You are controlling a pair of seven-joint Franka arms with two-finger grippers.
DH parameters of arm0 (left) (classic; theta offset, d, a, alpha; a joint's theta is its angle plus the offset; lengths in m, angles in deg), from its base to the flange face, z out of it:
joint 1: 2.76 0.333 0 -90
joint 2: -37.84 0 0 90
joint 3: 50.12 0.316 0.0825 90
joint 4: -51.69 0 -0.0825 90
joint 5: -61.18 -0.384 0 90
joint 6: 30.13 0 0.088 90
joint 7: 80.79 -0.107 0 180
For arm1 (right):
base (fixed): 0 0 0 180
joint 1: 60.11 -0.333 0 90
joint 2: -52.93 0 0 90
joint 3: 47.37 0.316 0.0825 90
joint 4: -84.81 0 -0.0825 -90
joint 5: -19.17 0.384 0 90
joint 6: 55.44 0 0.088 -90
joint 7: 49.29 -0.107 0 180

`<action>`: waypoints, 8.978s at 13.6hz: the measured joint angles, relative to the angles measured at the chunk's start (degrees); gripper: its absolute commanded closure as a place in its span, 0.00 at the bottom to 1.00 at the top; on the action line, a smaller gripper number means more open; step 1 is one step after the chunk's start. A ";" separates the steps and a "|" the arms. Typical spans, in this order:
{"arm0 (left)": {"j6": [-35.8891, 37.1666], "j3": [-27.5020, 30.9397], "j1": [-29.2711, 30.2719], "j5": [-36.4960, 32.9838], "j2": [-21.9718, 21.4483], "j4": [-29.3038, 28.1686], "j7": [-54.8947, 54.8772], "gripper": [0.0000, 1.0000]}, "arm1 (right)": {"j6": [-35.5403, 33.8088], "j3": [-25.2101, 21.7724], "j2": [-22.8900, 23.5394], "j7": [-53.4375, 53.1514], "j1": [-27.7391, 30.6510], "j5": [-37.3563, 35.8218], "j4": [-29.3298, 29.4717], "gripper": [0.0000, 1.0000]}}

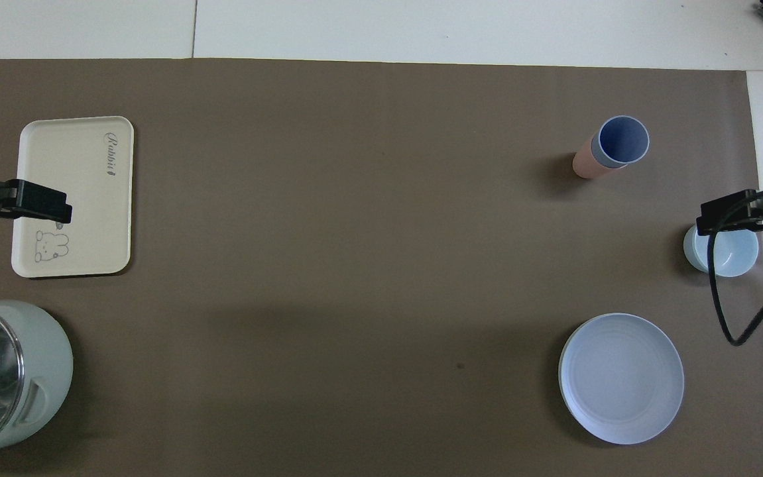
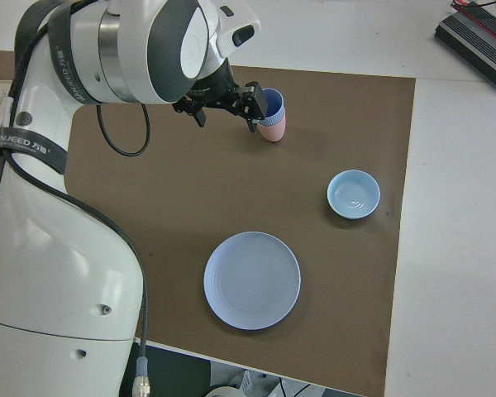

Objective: Place cup on tray

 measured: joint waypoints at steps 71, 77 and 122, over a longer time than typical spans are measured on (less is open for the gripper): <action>-4.93 -0.40 1.34 0.08 -0.73 -2.05 0.06 0.00 | 38.23 0.25 32.52 128.52 12.94 88.72 -14.08 1.00; -7.43 -1.16 -0.19 0.25 -0.79 -2.35 0.07 0.00 | 45.75 0.40 21.91 105.08 3.74 66.62 -12.36 1.00; -55.44 -1.73 -27.45 48.82 14.34 -9.75 9.42 1.00 | 52.09 0.41 14.68 55.60 -23.22 19.00 -11.07 1.00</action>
